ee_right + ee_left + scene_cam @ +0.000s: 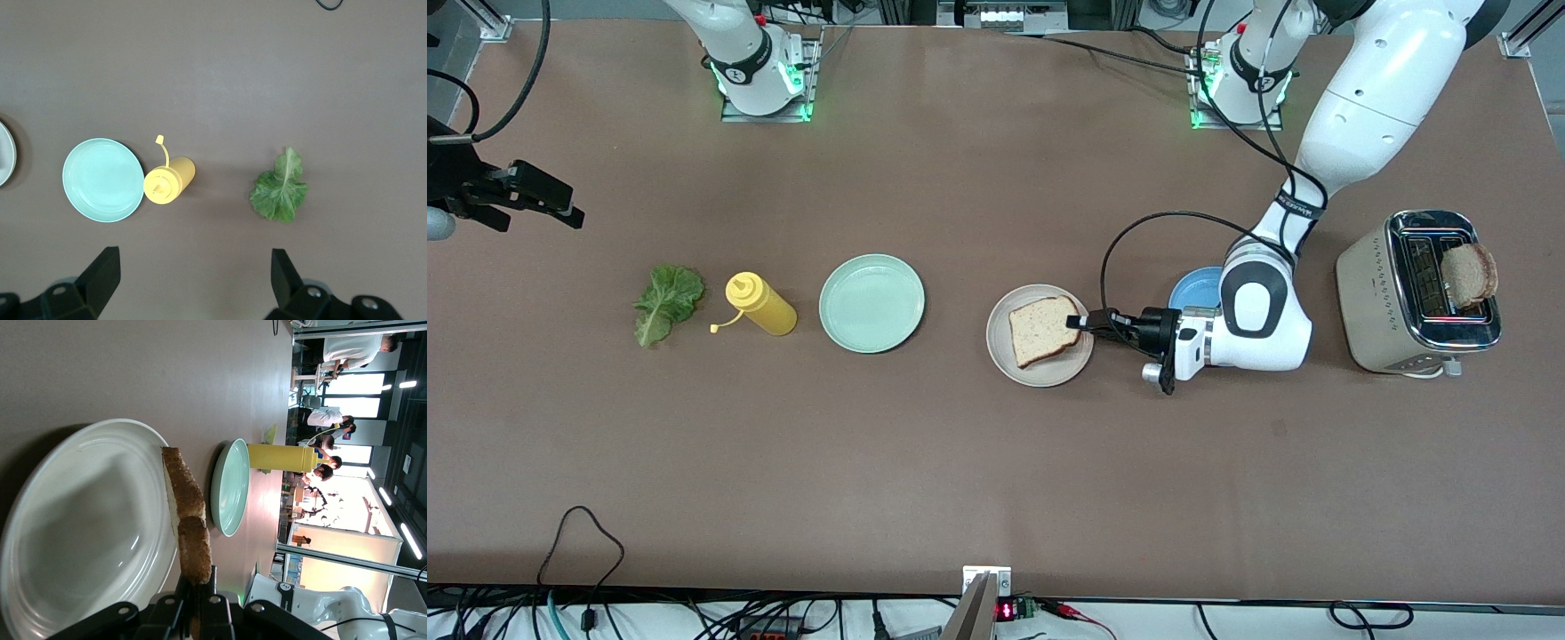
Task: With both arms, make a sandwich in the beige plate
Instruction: 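Carry the bread to the beige plate and lay it down, then open the left gripper and withdraw while the right gripper reaches the bottle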
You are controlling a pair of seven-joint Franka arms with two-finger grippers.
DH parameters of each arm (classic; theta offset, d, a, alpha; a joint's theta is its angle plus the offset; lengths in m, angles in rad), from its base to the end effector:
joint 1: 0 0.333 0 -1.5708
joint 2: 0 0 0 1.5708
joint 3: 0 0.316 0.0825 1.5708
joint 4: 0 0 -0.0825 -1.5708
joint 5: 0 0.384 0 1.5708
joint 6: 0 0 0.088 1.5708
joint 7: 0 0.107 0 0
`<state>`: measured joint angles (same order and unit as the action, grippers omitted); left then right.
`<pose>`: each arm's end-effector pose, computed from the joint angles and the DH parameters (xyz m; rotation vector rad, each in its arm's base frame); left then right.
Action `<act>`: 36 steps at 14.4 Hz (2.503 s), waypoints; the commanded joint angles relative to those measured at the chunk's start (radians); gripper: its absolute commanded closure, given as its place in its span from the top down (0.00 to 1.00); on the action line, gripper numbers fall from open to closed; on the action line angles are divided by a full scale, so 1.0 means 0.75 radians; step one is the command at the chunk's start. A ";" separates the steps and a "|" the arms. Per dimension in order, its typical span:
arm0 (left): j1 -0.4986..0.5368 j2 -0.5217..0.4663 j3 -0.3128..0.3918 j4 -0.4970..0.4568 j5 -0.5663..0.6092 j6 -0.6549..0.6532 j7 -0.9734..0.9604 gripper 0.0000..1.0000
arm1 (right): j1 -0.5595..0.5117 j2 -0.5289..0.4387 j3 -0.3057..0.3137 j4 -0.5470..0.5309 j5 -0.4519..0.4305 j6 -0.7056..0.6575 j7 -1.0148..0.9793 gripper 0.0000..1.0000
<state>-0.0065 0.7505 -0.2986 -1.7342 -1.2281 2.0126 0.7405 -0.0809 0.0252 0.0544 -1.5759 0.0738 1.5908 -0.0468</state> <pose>0.6037 -0.2322 0.1719 1.9202 -0.1182 -0.1773 0.5636 -0.0076 0.6101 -3.0660 -0.0283 0.0115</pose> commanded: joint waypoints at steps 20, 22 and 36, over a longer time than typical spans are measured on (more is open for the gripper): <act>0.035 -0.100 0.030 0.005 0.271 -0.041 -0.075 1.00 | -0.047 -0.019 0.003 -0.056 0.106 -0.021 -0.235 1.00; 0.035 -0.166 0.030 0.007 0.450 -0.041 -0.201 1.00 | -0.115 -0.029 0.001 -0.112 0.208 -0.008 -0.381 1.00; 0.041 -0.356 0.057 0.189 1.676 -0.311 -0.821 1.00 | -0.430 -0.011 -0.007 -0.833 1.048 0.405 -2.118 1.00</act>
<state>0.0288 0.5183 -0.2605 -1.6143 -0.0212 1.8290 0.1604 -0.3770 0.0206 0.0380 -2.1379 0.7797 1.8647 -1.4788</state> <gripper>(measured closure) 0.000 0.000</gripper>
